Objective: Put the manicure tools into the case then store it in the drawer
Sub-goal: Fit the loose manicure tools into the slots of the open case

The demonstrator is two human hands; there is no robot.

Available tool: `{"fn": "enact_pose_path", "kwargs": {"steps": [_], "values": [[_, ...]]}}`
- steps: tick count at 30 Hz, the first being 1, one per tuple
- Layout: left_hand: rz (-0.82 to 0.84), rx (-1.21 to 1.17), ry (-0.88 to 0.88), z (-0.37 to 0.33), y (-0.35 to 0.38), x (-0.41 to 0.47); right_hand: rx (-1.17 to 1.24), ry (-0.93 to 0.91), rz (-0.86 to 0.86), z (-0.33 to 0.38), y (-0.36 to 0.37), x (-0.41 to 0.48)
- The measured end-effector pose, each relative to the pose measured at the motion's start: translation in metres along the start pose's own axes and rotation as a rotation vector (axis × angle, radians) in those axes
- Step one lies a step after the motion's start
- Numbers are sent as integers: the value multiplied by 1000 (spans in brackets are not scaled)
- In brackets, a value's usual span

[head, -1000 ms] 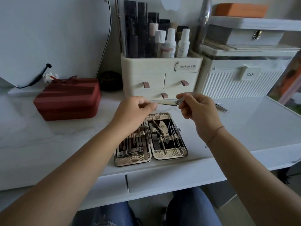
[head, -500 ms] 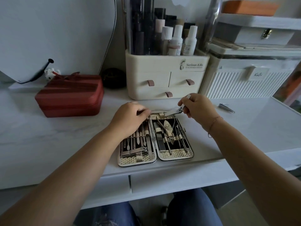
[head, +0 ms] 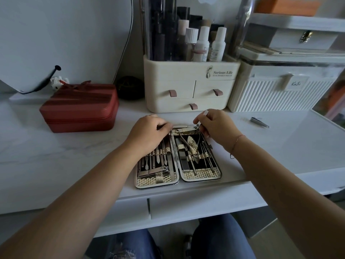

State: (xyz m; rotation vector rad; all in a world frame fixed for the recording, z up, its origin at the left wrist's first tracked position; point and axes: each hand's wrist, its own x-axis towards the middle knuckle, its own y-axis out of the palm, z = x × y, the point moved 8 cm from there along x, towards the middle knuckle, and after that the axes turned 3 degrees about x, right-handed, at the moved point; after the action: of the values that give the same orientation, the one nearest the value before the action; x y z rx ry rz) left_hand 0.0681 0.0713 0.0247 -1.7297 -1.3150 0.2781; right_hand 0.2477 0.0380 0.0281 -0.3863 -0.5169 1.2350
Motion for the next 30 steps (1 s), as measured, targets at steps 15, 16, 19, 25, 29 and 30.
{"fn": "enact_pose_path", "kwargs": {"steps": [15,16,19,25,29,30], "values": [[-27,-29,16,-1,-1,0,-44,-180,200,21,-6,-3],[-31,-28,14,-1,-1,0,-92,-201,216,26,-3,-2],[-35,-35,4,-1,-1,1,-254,-257,249,38,9,0],[-35,-48,-11,0,-3,0,-494,-360,236,54,30,2],[-35,-40,-11,0,-3,1,-490,-352,304,53,32,0],[-34,-34,-9,0,-3,1,-487,-341,291,51,29,1]]}}
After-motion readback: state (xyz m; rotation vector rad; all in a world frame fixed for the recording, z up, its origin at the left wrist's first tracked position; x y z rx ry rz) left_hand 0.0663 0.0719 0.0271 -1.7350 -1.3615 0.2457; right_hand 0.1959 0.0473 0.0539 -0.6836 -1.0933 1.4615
